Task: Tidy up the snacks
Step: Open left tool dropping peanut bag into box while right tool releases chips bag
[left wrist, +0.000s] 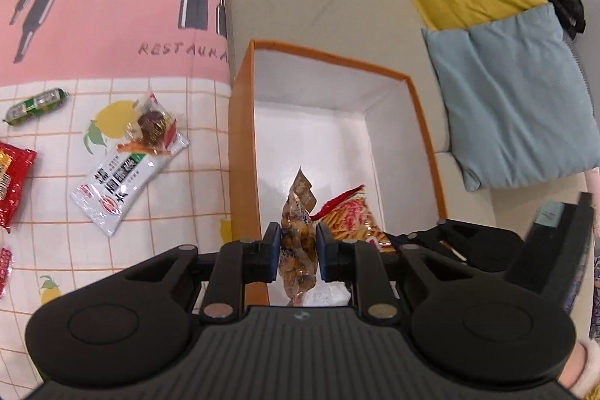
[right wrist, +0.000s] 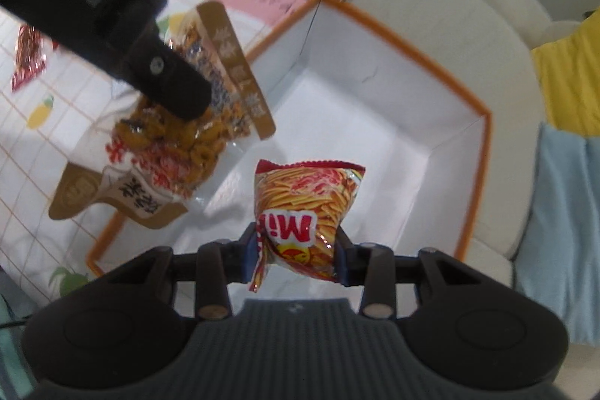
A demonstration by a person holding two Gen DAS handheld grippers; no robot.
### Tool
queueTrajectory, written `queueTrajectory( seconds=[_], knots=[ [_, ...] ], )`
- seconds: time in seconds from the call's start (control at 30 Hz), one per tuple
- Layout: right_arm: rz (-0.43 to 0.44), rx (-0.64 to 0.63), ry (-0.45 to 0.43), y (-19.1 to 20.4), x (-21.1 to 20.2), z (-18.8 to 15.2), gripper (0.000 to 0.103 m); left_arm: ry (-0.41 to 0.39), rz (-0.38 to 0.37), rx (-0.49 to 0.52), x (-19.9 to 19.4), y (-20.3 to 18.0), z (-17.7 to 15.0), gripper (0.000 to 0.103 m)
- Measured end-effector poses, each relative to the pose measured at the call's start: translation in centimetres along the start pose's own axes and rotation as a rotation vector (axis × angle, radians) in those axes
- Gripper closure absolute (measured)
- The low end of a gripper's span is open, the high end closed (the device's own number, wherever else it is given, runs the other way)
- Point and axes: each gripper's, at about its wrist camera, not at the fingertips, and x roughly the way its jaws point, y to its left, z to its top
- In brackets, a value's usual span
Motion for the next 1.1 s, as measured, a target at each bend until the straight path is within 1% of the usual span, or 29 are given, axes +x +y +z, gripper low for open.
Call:
queueTrajectory(
  seconds=[0.13,0.27,0.37,0.47,0.57,0.6,0.63,0.77,0.83,0.97,1.1],
  knots=[
    [0.061,0.019,0.033,-0.4,2.0,-0.2,0.065,0.021,0.058,0.018,1.2,-0.5,0.4,0.082],
    [0.089,0.033,0.064,-0.5,3.3,-0.4,0.065,0.054,0.082,0.023,2.1,-0.5,0.6,0.082],
    [0.107,0.041,0.087,-0.7,4.5,-0.1,0.064,0.067,0.084,0.026,2.4,-0.4,0.6,0.082],
    [0.107,0.048,0.093,-0.8,5.0,0.1,0.063,0.076,0.081,0.035,2.5,-0.3,0.6,0.082],
    [0.113,0.054,0.105,-0.4,4.5,0.0,0.061,0.075,0.08,0.044,2.3,-0.2,0.6,0.082],
    [0.115,0.053,0.109,-0.4,4.5,0.0,0.057,0.073,0.081,0.045,2.2,-0.2,0.6,0.082],
    [0.111,0.051,0.112,-0.4,4.6,-0.1,0.054,0.072,0.08,0.044,2.1,-0.2,0.6,0.081],
    [0.086,0.062,0.106,-0.4,4.2,-0.1,0.047,0.058,0.065,0.051,1.1,-0.1,0.4,0.074],
    [0.075,0.069,0.102,-0.1,3.3,-0.2,0.043,0.052,0.06,0.051,0.4,0.2,0.3,0.07],
    [0.052,0.068,0.085,0.3,2.1,-0.3,0.039,0.034,0.063,0.055,-1.2,0.8,0.1,0.07],
    [0.024,0.085,0.07,0.7,0.9,-0.1,0.036,-0.004,0.081,0.095,-3.3,1.2,0.0,0.07]
  ],
)
